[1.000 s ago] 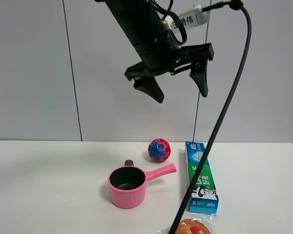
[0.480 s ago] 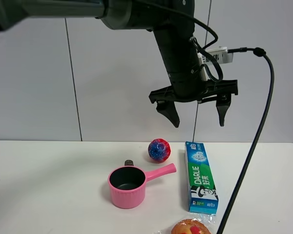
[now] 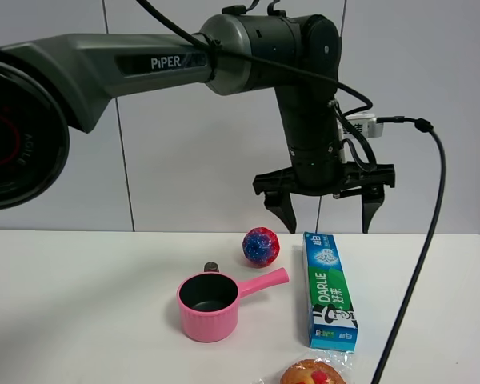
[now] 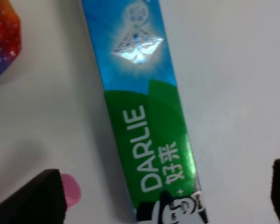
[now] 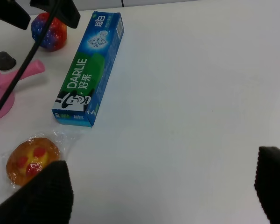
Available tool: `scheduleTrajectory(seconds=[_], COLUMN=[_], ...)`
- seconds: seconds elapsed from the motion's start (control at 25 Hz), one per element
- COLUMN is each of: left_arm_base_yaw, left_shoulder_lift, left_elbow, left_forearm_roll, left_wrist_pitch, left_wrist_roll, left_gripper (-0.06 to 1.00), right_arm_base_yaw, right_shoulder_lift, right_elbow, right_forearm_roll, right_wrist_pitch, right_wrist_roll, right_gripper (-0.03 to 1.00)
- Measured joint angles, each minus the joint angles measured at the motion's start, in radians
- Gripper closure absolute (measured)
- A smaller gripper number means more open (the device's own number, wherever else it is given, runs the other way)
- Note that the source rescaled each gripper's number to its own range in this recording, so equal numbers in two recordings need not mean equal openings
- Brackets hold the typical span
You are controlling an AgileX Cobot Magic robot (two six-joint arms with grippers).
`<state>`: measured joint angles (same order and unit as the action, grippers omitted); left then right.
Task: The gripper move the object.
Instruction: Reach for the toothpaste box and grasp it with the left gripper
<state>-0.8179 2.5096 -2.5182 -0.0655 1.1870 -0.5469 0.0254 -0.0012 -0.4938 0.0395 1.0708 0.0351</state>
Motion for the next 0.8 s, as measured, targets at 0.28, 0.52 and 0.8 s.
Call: scheduleTrajectory(seconds=[0.28,0.52,0.8], left_arm_base_yaw=[-0.065,-0.068,-0.056], left_shoulder_lift=[0.026,0.081,0.134], left_elbow=[-0.003,-0.003,-0.003], left_forearm_roll=[0.021,0.100,0.129], left_wrist_pitch=[-0.109,-0.111,-0.146], left_wrist_roll=[0.104,0.110,0.001], left_gripper=[-0.06,-0.06,-0.06], right_arm_base_yaw=[0.000,0.000,0.000], right_shoulder_lift=[0.000,0.000,0.000], right_elbow=[0.000,0.000,0.000], right_forearm_roll=[0.000,0.000,0.000], right_wrist_pitch=[0.000,0.000,0.000], right_wrist_roll=[0.000,0.000,0.000], right_gripper=[-0.03,-0.03,-0.03])
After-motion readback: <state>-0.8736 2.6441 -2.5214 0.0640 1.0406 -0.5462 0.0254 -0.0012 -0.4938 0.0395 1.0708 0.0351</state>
